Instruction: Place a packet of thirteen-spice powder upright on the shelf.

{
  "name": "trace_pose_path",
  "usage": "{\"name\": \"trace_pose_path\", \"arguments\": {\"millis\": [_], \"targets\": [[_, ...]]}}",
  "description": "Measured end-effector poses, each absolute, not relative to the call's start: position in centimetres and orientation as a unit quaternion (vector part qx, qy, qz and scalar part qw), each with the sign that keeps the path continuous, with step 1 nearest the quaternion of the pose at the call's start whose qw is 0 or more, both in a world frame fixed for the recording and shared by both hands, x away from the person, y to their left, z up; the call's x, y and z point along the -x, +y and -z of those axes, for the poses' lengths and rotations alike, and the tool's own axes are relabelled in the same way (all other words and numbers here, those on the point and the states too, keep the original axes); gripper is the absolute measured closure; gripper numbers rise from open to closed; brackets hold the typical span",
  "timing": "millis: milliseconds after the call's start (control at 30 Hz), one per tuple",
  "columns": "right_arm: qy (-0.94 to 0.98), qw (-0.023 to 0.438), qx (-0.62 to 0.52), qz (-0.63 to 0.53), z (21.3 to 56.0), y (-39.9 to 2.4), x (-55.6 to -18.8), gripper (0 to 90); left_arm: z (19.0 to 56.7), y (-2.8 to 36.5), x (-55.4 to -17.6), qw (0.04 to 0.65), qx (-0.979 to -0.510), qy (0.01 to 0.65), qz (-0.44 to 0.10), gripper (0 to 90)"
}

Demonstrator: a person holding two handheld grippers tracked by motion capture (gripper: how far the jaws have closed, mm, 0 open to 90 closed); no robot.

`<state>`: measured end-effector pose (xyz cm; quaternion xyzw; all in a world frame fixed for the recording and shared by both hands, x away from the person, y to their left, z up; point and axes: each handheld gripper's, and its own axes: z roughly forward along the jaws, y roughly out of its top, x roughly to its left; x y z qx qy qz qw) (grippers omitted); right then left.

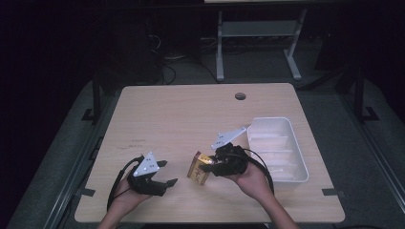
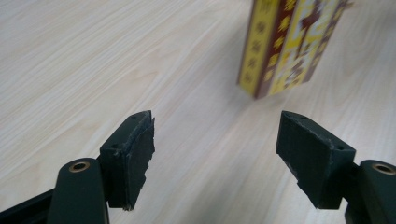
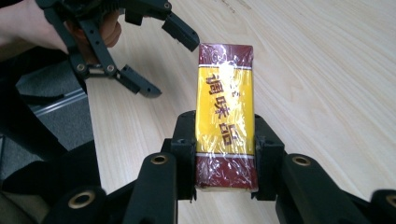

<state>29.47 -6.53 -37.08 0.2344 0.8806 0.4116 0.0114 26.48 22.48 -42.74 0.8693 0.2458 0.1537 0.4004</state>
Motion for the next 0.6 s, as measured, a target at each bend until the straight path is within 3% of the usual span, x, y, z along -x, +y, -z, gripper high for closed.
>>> {"name": "trace_pose_path", "arguments": {"millis": [600], "targets": [[0.903, 0.001, -0.188, -0.387, 35.2, -7.5, -30.4, 67.8, 43.2, 25.0, -27.6, 0.4, -0.857, 0.288, -0.148, 25.6]]}}
